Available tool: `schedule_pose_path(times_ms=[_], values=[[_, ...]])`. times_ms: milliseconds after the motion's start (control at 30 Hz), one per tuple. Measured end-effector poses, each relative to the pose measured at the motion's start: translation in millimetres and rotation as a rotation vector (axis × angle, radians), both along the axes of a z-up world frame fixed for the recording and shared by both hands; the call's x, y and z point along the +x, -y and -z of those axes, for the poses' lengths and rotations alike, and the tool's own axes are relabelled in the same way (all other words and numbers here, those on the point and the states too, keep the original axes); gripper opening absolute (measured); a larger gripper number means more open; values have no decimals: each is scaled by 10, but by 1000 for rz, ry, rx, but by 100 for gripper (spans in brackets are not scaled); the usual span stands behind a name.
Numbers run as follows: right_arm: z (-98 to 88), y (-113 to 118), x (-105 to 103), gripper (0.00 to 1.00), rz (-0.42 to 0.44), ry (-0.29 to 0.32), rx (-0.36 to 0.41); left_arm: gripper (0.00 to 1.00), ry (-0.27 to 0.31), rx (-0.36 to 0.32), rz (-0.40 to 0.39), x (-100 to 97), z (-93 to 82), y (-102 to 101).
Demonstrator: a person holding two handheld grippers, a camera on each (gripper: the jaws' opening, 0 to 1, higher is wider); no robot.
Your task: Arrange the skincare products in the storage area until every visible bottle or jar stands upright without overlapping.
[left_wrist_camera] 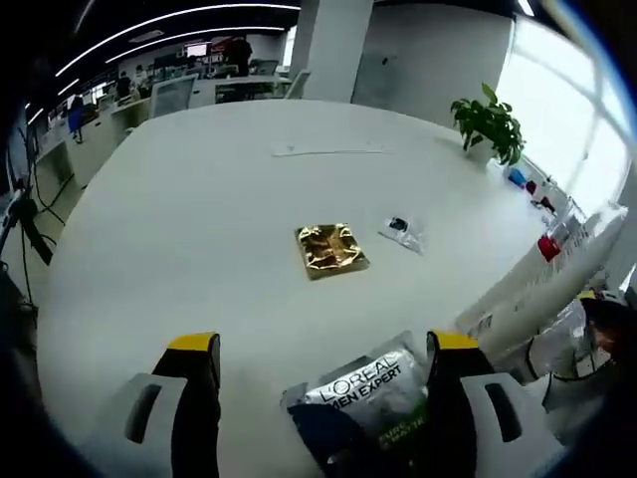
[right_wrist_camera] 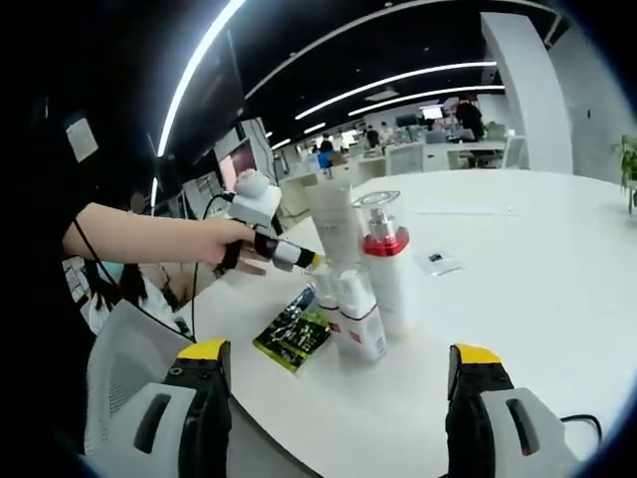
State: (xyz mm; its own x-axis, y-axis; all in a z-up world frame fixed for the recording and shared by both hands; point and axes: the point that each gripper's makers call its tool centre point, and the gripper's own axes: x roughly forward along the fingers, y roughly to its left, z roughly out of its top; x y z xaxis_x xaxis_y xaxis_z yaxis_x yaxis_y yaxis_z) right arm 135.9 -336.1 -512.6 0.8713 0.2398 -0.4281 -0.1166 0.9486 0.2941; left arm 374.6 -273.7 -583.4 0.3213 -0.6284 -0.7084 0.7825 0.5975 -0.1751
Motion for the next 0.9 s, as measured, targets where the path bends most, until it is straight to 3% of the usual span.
schedule_pose_path(times_ms=[367,533,800,900], values=[[44,41,-16,93,21,-23,-12,74,-11,-4,20,138,75,493],[63,34,-22,93,16,-35,-16,65,-24,32,20,187,140,616],[68,41,-18,93,23,-40,-9,62,-29,95,13,328,187,829],[69,36,-18,93,22,-41,-10,62,-35,125,1,284,214,779]])
